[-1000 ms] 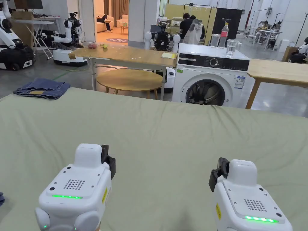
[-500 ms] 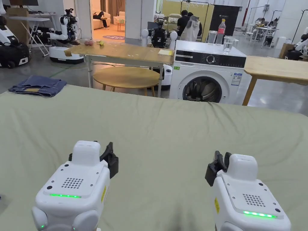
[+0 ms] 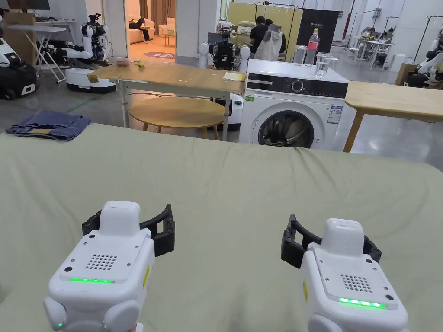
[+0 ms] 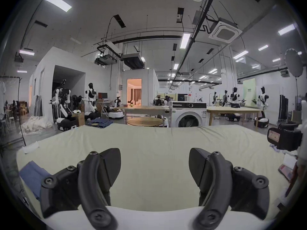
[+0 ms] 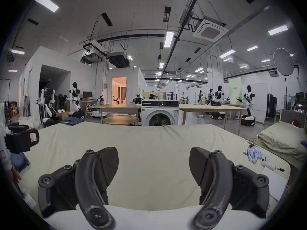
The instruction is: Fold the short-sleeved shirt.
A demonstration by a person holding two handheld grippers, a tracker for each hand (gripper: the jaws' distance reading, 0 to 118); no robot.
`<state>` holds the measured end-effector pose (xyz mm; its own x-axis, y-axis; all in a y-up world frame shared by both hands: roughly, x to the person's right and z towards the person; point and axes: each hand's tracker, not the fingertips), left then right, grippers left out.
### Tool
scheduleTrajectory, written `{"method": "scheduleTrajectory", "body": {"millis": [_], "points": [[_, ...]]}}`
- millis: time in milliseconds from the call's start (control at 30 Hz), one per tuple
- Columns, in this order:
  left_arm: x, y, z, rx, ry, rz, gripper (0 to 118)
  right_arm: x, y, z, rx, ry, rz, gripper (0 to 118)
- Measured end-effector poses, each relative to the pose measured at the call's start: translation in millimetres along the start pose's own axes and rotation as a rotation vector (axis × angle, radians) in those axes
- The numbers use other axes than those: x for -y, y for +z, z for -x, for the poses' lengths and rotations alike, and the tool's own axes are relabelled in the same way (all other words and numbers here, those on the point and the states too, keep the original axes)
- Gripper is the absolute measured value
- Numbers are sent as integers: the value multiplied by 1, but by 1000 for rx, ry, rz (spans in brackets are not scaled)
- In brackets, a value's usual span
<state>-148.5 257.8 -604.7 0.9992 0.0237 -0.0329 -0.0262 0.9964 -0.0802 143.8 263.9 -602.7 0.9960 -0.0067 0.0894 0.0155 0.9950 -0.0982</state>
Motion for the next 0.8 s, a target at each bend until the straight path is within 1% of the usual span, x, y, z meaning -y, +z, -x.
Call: {"method": "scheduleTrajectory", "body": {"millis": [67,133,167,233,300,367,500,533,567,667,733,800], "points": [[1,0,4,49,47,-20,86,-2,1,-2,-4,-10,-5,89],[2,2,5,18,16,-44,86,-2,1,-2,-5,-9,-13,89],[1,3,2,-30,-26,-56,86,-3,1,-2,-7,-5,-14,89],[-1,3,-1,-60,-67,-55,86,-5,-1,1,16,6,-8,89],[-5,3,0,-40,-47,-41,86,-6,-3,2,33,15,-3,89],[-7,1,3,-25,-27,-26,86,-6,-3,2,14,8,-6,89],[-6,1,3,-16,-45,-9,86,-8,-8,-9,-83,-145,64,90],[-5,1,2,-25,-58,-11,86,-8,-9,-11,-94,-169,73,90],[-5,2,1,-33,-65,-15,86,-9,-10,-12,-87,-178,83,90],[-4,3,2,-33,-64,-20,86,-10,-14,-12,-62,-170,103,90],[-4,3,2,-23,-52,-15,86,-11,-15,-12,-63,-175,115,90],[-5,1,4,-6,-37,-7,86,-13,-17,-13,-70,-196,134,90]]}}
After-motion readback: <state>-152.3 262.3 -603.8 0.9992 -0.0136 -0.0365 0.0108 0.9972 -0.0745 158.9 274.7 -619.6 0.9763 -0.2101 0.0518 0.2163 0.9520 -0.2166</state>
